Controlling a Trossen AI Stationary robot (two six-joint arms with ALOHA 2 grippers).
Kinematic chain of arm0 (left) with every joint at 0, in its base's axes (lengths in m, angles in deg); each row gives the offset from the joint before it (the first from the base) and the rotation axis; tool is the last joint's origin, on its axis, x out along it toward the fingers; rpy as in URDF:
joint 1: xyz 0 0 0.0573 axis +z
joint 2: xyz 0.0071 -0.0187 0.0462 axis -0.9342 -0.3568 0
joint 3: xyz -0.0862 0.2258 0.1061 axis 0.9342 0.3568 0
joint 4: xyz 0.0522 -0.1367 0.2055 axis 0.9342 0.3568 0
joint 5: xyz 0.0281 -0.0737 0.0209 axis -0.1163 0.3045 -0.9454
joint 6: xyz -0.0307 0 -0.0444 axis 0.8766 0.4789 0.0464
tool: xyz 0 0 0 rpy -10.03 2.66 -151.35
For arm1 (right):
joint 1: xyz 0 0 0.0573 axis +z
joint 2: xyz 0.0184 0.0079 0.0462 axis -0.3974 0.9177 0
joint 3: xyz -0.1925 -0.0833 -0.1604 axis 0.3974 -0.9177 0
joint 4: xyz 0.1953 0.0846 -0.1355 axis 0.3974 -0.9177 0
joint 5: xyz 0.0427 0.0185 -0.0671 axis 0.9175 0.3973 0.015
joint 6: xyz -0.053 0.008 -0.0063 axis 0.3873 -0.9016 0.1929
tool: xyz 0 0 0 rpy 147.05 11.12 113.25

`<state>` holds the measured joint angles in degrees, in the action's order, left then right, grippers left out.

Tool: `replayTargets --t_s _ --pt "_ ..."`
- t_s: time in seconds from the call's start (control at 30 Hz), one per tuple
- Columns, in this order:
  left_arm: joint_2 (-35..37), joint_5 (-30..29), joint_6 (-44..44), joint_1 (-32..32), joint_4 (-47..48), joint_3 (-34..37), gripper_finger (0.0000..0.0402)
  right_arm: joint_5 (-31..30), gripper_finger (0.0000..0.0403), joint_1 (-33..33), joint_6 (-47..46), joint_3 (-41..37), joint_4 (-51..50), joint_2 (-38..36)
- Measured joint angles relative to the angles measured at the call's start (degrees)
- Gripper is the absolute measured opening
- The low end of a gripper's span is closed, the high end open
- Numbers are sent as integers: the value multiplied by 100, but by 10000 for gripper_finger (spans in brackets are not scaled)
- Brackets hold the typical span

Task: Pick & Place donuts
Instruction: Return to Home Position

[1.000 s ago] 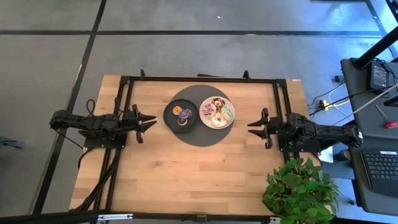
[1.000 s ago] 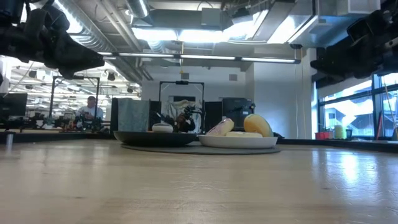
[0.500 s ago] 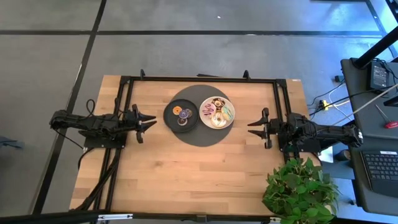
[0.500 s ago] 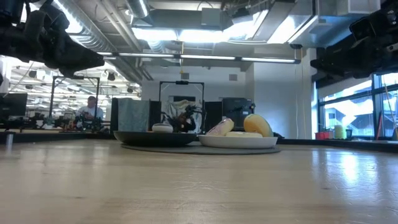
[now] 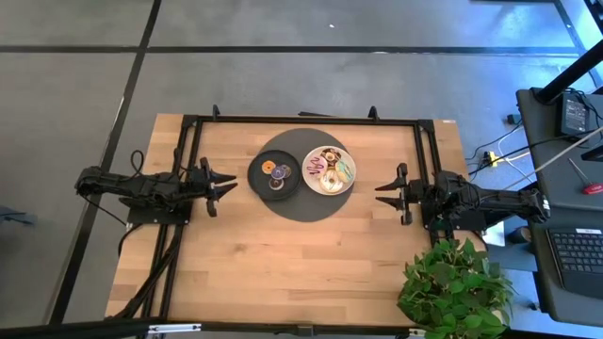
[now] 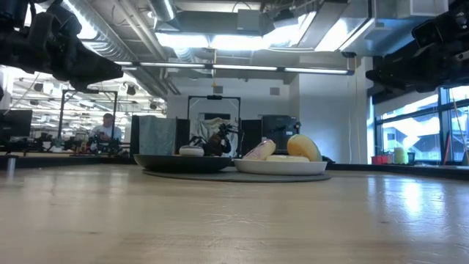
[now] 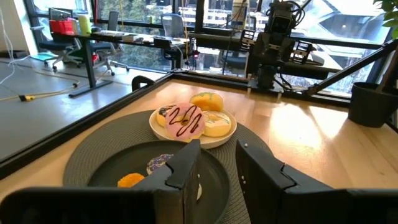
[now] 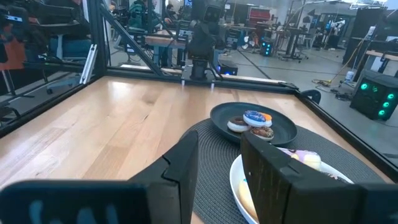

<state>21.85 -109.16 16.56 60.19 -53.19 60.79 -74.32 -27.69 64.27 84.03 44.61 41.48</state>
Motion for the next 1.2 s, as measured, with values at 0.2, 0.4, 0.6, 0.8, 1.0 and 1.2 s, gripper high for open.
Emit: replayTargets --t_s 0.2,0.4,0.6,0.8,1.0,1.2 --pt "0 0 0 0 0 0 101 0 124 0 1 0 0 0" --pt "0 0 0 0 0 0 100 0 124 2 2 0 0 0" --pt "0 -1 0 0 0 0 99 0 124 2 1 2 0 0" --pt "0 -2 0 0 0 0 102 0 124 2 -2 2 0 0" --pt "0 -2 0 0 0 0 98 0 124 2 -4 2 0 0" --pt "0 -2 0 0 0 0 103 0 124 2 -4 2 2 0"
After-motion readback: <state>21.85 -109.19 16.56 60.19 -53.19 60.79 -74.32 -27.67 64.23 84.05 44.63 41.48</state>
